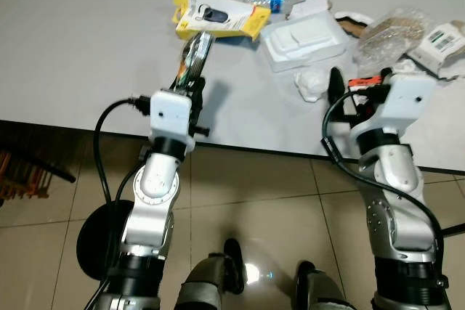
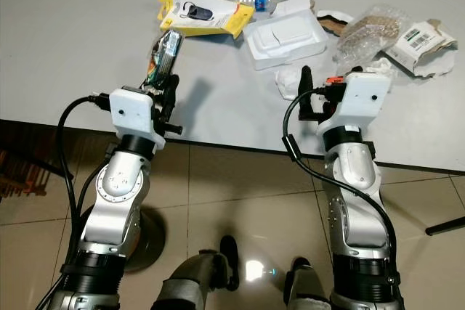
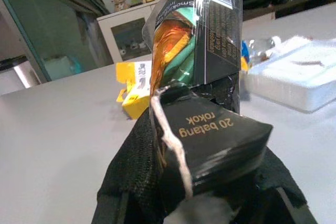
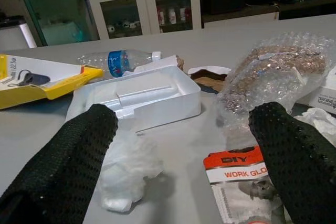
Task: Picking trash to rubbish bin
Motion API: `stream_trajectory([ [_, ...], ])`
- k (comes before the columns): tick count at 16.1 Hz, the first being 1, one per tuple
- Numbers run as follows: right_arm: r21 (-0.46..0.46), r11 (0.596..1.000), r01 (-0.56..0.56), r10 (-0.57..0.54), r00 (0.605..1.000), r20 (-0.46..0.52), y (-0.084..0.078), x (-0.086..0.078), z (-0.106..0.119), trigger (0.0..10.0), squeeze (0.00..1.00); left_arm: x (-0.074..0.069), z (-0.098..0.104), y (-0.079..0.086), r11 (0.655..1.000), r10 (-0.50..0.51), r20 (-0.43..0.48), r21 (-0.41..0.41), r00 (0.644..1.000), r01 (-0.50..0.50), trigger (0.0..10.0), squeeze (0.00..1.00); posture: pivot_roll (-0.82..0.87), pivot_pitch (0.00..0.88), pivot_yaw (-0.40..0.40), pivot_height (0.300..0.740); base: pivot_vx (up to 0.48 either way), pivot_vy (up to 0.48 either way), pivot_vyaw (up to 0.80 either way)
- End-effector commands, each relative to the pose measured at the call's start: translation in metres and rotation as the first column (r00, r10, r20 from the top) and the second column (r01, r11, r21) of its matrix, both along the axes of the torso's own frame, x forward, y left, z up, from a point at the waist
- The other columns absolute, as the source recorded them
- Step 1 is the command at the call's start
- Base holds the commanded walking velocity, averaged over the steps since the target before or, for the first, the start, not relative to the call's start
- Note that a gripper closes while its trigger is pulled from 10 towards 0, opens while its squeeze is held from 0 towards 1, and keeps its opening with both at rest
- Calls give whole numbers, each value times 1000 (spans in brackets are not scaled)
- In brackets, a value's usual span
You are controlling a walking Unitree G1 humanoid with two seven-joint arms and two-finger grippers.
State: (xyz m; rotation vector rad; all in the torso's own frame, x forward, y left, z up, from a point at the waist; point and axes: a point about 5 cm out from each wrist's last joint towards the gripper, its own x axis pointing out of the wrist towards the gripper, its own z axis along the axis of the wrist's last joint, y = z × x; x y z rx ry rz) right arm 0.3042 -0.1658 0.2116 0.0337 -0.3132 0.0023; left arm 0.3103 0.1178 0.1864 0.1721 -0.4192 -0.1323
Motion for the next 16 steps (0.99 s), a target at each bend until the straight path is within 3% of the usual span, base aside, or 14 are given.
stream_trajectory([
  [1, -4, 1000, -17, 17, 1000, 16, 5, -3, -1, 10000, 0, -3, -5, 4, 999, 28, -9, 18, 1000, -28, 10000, 0, 40, 236, 134, 740, 0, 0, 0],
  [5, 3, 1000, -23, 24, 1000, -12, 6, -6, -9, 10000, 0, -8, -24, -3, 999, 40, -68, 10, 997, -39, 10000, 0, 37, 232, 112, 740, 0, 0, 0],
  [10, -4, 1000, -25, 25, 999, -44, 4, -4, -12, 10000, 0, -13, -28, -7, 999, 43, -82, -5, 996, -44, 10000, 0, 42, 276, 71, 740, 0, 0, 0],
  [16, -31, 999, -31, 28, 995, -92, -6, 1, -23, 10000, 0, -7, -30, 7, 995, 31, -101, 96, 994, -21, 10000, 0, 61, 284, 97, 740, 0, 0, 0],
])
